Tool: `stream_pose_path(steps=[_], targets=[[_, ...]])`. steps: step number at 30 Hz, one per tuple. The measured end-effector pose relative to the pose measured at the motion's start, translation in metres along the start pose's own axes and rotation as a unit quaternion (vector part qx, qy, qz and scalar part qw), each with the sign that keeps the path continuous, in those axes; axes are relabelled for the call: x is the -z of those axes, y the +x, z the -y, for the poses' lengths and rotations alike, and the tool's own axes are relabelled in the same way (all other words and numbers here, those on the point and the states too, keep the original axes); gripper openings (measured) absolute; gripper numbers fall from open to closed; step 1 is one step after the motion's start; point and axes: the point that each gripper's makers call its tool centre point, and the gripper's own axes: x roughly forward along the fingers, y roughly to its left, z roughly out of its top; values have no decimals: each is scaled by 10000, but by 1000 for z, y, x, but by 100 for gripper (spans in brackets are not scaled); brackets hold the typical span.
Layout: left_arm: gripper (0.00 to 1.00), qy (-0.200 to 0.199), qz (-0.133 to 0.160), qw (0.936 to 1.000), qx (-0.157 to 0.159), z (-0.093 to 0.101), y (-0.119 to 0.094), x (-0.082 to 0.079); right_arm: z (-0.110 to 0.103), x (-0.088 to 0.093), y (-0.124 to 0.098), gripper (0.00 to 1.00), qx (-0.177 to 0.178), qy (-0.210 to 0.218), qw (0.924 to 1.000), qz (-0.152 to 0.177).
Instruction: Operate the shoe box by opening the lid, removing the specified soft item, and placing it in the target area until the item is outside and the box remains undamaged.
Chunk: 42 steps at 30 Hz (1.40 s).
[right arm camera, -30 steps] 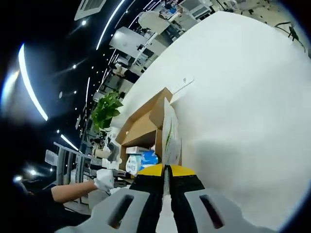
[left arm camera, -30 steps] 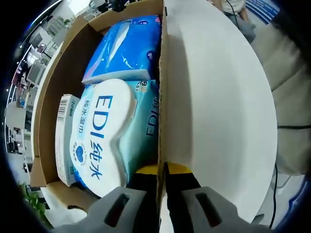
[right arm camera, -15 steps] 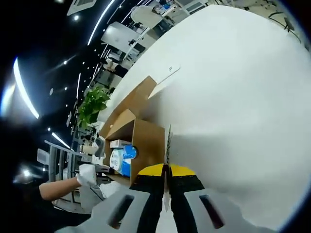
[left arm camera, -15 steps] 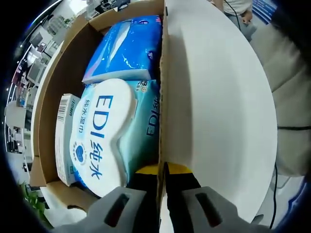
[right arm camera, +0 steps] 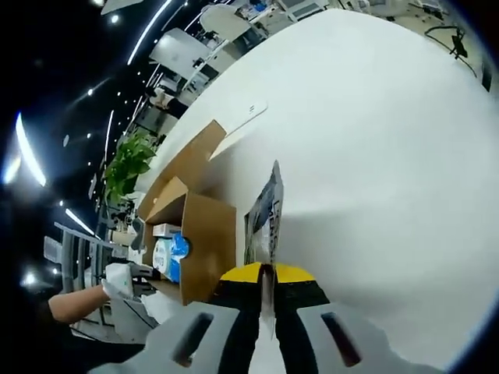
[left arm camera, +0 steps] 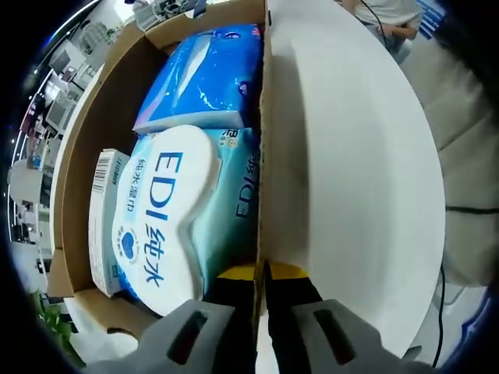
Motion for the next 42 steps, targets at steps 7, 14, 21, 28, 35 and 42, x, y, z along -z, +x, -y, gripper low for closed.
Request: stream_pose_path(steps=[7,14,21,28,35,42], targets=[[1,-16,-4,10000,22,0,0,0,5,-6,0,0,116,-75,9999,13],[1,-11,0,10000,14,0,1,-1,22,-3,10,3,440,-93,9990,-27],[1,-13,-1,10000,50,0,0,-1,31,-1,15,6,811,-383,9959,-80],[1,-14,2,10000,40,0,0,-1,43,-3,16,9,977,-538,9936,-188],[1,-14,1,10000,63,0,0,-1,64,3,9,14,1505,-809,9849,-283],[1,-10,0,10000,69,0,0,-1,66,-11,-1,18,1611,-921,9824,207]])
